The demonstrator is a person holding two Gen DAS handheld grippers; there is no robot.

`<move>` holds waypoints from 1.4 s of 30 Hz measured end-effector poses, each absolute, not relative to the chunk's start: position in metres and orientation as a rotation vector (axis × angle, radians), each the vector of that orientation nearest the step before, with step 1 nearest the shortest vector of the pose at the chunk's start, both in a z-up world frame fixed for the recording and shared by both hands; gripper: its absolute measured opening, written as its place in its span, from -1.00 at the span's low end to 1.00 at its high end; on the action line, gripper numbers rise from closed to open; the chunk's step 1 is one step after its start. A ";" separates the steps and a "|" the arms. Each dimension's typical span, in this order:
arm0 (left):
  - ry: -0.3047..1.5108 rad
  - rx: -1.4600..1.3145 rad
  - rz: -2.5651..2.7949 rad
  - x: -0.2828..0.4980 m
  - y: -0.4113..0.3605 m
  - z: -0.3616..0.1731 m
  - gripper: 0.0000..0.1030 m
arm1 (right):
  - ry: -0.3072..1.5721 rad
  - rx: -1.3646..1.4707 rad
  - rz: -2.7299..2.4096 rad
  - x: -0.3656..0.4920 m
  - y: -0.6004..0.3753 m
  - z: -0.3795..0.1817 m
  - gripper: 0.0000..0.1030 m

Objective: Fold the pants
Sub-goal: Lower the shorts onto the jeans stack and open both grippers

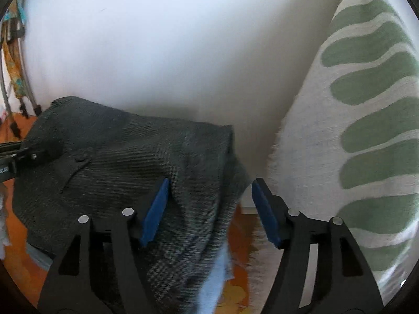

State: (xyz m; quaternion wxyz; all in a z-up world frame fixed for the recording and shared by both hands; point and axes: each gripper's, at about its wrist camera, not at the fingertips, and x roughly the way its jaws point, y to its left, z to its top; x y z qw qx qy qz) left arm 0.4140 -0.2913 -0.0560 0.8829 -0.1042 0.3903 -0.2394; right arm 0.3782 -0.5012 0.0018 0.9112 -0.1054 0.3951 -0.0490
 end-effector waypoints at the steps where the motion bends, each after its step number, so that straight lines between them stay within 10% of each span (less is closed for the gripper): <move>1: 0.816 -0.210 -0.504 0.413 -0.293 -0.055 -0.59 | 0.813 -0.220 -0.116 0.378 -0.502 0.004 0.29; 23: 0.817 0.011 -0.514 0.363 -0.298 -0.055 -0.40 | 0.867 -0.117 0.029 0.315 -0.495 -0.038 0.13; 42: 0.677 0.085 -0.508 0.246 -0.271 0.017 -0.36 | 0.748 -0.030 -0.041 0.222 -0.462 0.041 0.14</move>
